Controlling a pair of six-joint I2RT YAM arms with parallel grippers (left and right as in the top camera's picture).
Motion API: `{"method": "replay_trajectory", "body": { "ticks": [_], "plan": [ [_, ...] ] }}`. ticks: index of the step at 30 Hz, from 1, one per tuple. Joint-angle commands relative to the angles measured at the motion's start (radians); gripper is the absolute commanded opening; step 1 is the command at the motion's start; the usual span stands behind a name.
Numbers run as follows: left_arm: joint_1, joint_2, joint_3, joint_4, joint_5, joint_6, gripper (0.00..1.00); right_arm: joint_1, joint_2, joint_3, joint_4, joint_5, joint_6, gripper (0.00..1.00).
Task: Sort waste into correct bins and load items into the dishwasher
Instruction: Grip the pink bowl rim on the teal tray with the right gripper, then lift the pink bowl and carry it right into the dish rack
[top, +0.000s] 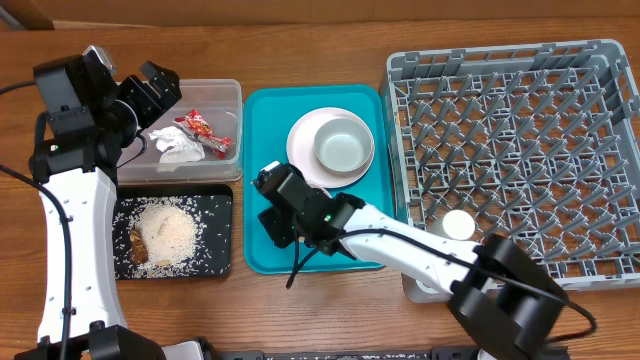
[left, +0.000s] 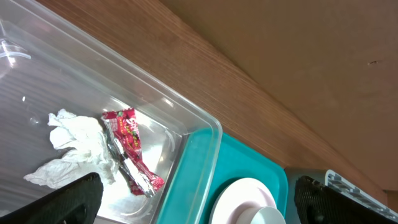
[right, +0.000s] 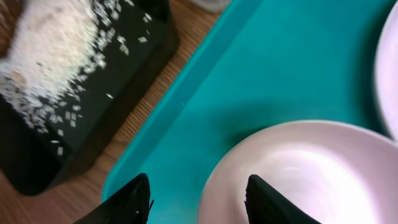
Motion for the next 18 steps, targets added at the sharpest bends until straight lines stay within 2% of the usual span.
{"method": "replay_trajectory", "body": {
  "ticks": [1,4,9,18],
  "plan": [
    [-0.002,0.006,0.01,0.001,-0.01,-0.006,1.0,0.0,0.041,-0.011,0.006,0.003,0.001,0.52],
    [-0.002,0.006,0.01,0.001,-0.01,-0.006,1.0,0.0,0.052,-0.011,0.005,0.003,0.001,0.51],
    [-0.002,0.006,0.01,0.001,-0.01,-0.006,1.0,0.0,0.053,-0.011,0.006,-0.002,0.0,0.29],
    [-0.002,0.006,0.01,0.001,-0.01,-0.006,1.0,0.0,0.053,-0.011,-0.009,-0.028,0.0,0.22]
  ]
}}
